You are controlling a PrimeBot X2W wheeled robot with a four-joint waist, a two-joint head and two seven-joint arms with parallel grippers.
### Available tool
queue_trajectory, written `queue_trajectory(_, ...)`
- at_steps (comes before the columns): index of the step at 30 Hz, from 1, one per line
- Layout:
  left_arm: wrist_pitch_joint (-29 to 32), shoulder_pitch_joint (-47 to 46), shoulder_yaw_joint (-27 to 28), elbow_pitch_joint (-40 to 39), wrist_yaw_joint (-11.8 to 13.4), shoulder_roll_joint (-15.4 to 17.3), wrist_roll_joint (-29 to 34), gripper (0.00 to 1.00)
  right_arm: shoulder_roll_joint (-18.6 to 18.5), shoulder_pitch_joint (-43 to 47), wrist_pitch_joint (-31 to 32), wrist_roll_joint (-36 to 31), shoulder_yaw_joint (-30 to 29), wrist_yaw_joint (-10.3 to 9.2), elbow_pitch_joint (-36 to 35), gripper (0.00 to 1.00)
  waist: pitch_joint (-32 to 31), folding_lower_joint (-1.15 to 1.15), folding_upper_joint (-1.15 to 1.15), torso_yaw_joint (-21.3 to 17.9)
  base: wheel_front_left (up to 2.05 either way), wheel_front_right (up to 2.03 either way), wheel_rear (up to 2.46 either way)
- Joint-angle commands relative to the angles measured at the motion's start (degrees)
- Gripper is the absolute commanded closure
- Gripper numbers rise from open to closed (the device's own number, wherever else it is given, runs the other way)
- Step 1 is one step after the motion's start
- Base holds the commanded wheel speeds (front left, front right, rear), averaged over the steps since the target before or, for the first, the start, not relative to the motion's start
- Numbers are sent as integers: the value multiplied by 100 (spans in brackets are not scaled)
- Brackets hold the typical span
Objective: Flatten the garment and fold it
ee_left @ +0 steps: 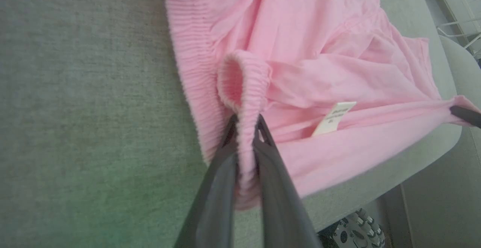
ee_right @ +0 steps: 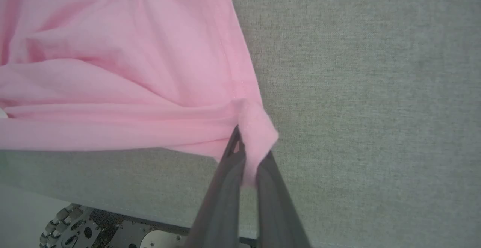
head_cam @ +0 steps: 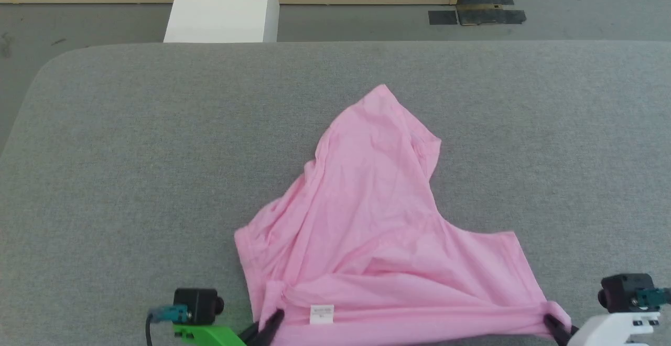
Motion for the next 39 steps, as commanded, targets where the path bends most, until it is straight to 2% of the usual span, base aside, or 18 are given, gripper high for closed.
queue_trajectory(1, 31, 158, 17, -109, 80, 85, -66, 100, 19, 93, 51, -103, -106, -11, -128, 100, -9, 1, 0, 17, 0, 0, 0)
queue_trajectory(6, -204, 225, 27, -480, 130, 40, 51, 100, 77, -16, -164, -186, -66, -11, -451, 100, 0, 1, 0, 89, 0, 0, 0)
queue_trajectory(10, -462, 9, 45, -609, 97, -91, 186, 100, 53, -486, -435, -331, 146, -11, -611, 100, 40, 1, 0, 164, 0, 0, 0)
queue_trajectory(18, -916, -778, 75, -369, 18, -536, 385, 100, -525, -2095, -844, -526, 699, -11, -196, 100, 258, 1, 0, 414, 0, 0, 0)
queue_trajectory(25, -1334, -1332, 242, 132, 143, -835, 537, 100, -985, -3721, -1156, -377, 1302, -11, 1010, 100, 580, 1, 0, 676, 0, 0, 0)
queue_trajectory(32, -1565, -1612, 306, 572, 245, -1049, 578, 100, -1126, -5053, -1423, -253, 1797, -11, 2475, 100, 978, 1, 0, 964, 0, 0, 0)
queue_trajectory(39, -1813, -1705, 309, 849, 252, -1266, 553, 100, -1227, -5951, -1507, 8, 2325, -11, 3750, 100, 1295, 1, 0, 1310, 0, 0, 0)
